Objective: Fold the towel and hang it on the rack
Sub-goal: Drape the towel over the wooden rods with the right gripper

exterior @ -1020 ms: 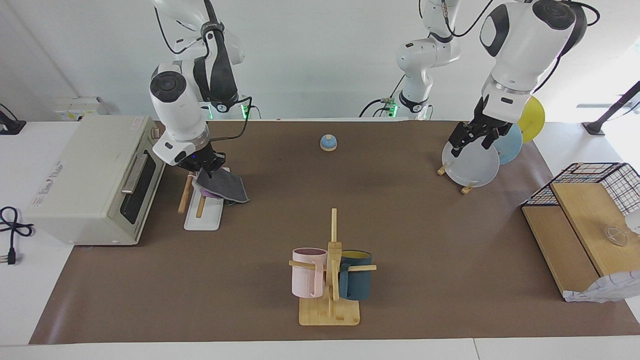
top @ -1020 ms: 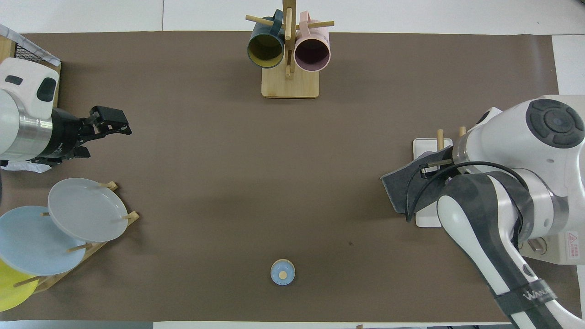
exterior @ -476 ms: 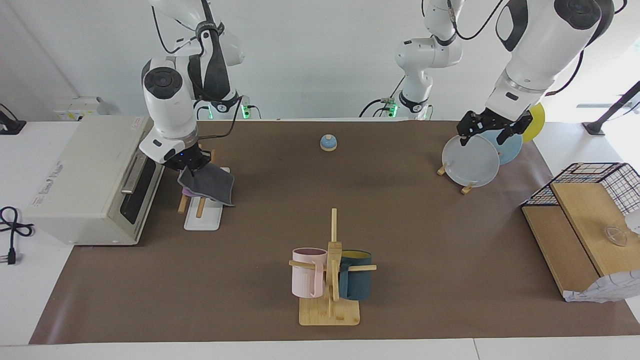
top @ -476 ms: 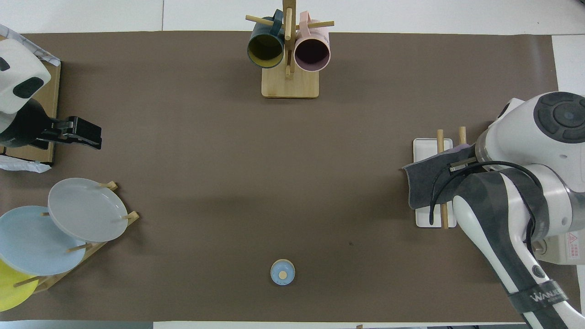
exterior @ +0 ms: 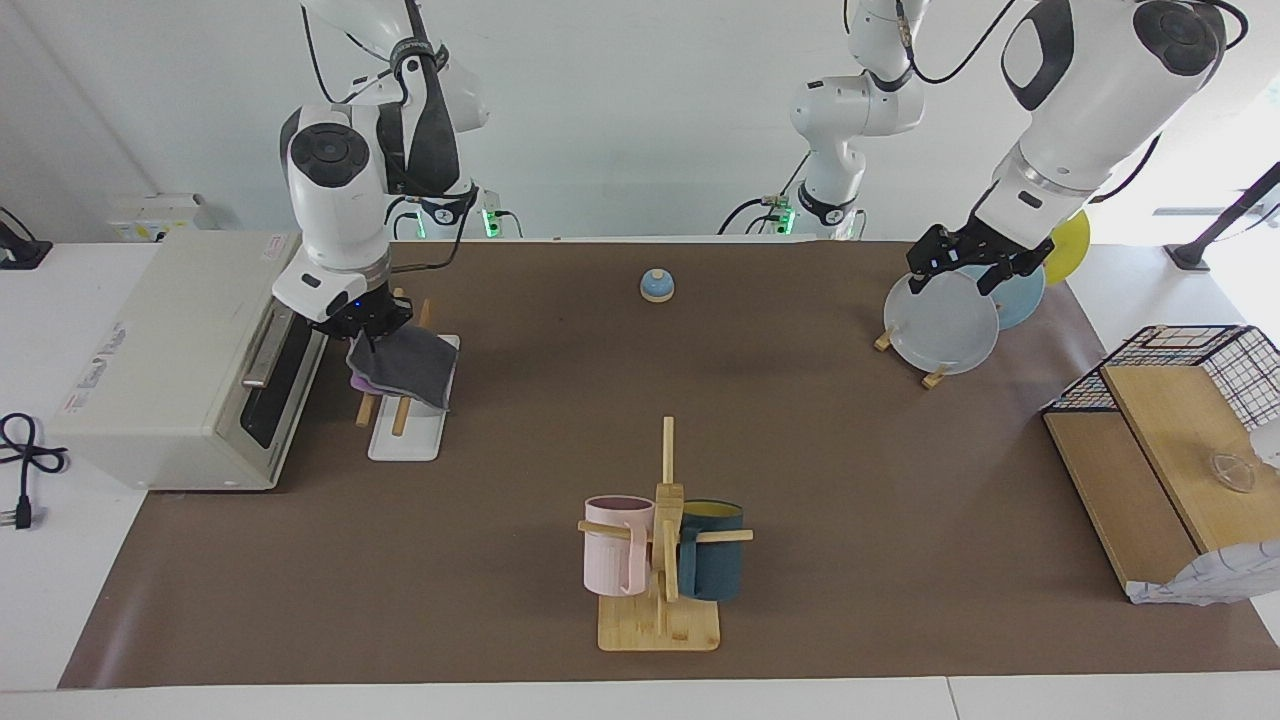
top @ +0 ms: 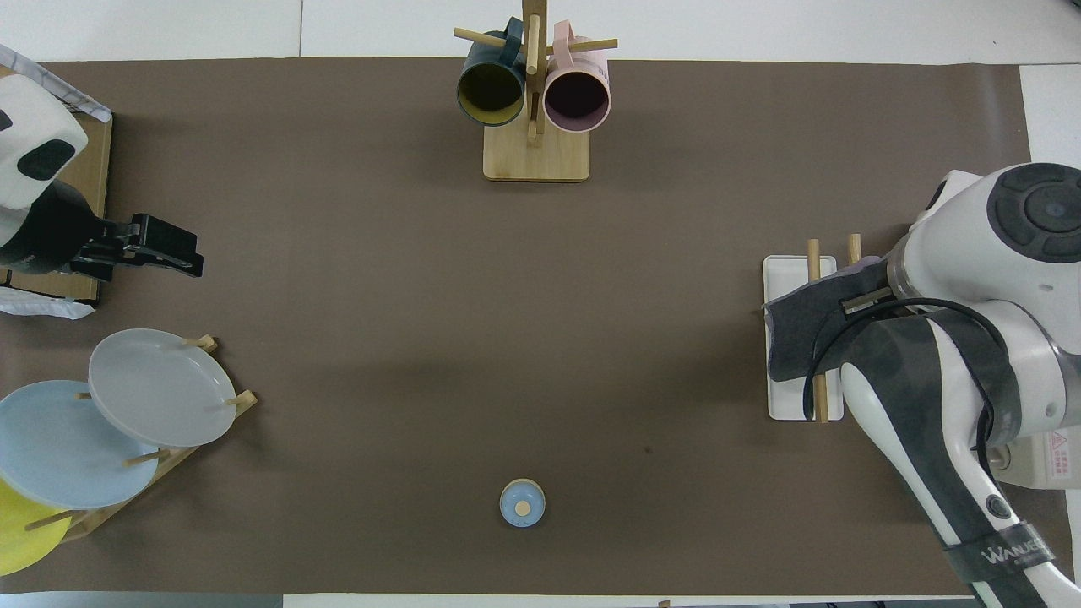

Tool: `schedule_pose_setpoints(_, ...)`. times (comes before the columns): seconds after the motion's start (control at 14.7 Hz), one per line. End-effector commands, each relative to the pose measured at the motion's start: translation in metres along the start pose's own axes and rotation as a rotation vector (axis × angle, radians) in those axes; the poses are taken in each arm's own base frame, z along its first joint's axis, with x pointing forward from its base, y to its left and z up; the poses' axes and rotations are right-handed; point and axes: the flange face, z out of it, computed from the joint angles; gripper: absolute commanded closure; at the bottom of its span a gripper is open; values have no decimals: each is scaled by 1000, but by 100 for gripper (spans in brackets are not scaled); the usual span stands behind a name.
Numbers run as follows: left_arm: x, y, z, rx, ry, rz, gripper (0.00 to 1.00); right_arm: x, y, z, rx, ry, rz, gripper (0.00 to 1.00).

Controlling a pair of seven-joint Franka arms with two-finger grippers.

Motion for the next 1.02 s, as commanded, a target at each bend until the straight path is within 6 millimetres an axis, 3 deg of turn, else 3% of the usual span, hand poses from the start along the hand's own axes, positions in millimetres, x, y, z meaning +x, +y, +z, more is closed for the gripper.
schedule_pose_setpoints(0.0, -3, 1, 1, -8, 7, -9, 0, -7, 5, -3, -18, -11, -22, 100)
schedule_pose_setpoints(0.34, -3, -1, -1, 15, -7, -7, 0, -10, 13, 1, -9, -19, -2, 100)
schedule_pose_setpoints(0.68, -3, -2, -2, 34, -9, -6, 0, -10, 21, 1, 2, -15, 11, 0)
schedule_pose_setpoints(0.82, -3, -2, -2, 34, -9, -5, 0, -9, 18, -3, 10, -7, 9, 0)
schedule_pose_setpoints(0.95, -5, -2, -6, 34, 0, 0, 0, -8, 18, -20, 13, 10, 13, 0)
